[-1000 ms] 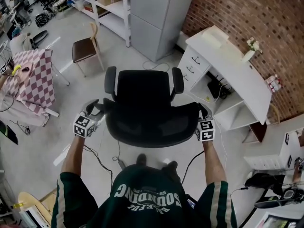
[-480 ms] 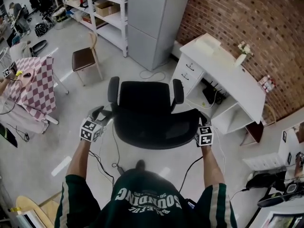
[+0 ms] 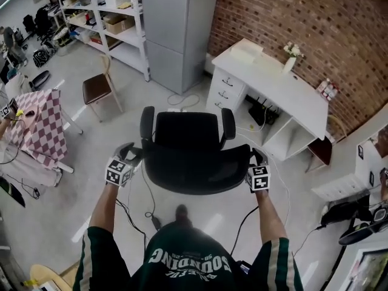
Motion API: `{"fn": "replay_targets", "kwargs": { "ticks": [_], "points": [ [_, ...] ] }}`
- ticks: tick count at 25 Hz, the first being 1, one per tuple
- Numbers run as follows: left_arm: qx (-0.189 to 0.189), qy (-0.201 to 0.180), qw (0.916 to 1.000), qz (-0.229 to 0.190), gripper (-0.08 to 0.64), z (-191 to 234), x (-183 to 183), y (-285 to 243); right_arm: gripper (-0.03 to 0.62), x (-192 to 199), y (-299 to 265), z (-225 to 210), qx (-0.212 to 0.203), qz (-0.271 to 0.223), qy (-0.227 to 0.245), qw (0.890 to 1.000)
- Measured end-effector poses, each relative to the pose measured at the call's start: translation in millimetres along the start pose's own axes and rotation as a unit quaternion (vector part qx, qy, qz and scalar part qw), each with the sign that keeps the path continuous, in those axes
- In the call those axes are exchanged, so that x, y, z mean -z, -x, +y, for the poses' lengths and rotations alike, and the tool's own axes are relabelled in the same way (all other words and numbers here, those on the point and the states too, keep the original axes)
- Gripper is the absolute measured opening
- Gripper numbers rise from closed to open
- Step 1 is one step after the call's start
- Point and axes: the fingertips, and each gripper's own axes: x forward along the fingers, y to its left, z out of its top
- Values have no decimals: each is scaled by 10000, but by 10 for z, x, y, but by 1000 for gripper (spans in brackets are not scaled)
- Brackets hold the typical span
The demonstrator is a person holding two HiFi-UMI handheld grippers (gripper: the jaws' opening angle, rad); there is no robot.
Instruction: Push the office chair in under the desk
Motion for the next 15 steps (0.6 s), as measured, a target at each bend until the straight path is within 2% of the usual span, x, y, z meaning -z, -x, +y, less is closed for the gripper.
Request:
{"fn": "replay_targets", "kwargs": {
  "ticks": [7, 15],
  "points": [
    [335, -168, 9993, -37, 238, -427, -32, -68, 264, 398, 599, -96, 406, 80, -246, 9988],
    [783, -404, 9960, 114, 236, -852, -99, -221, 264, 793, 1233, -170, 883, 168, -531, 9945]
  ]
}}
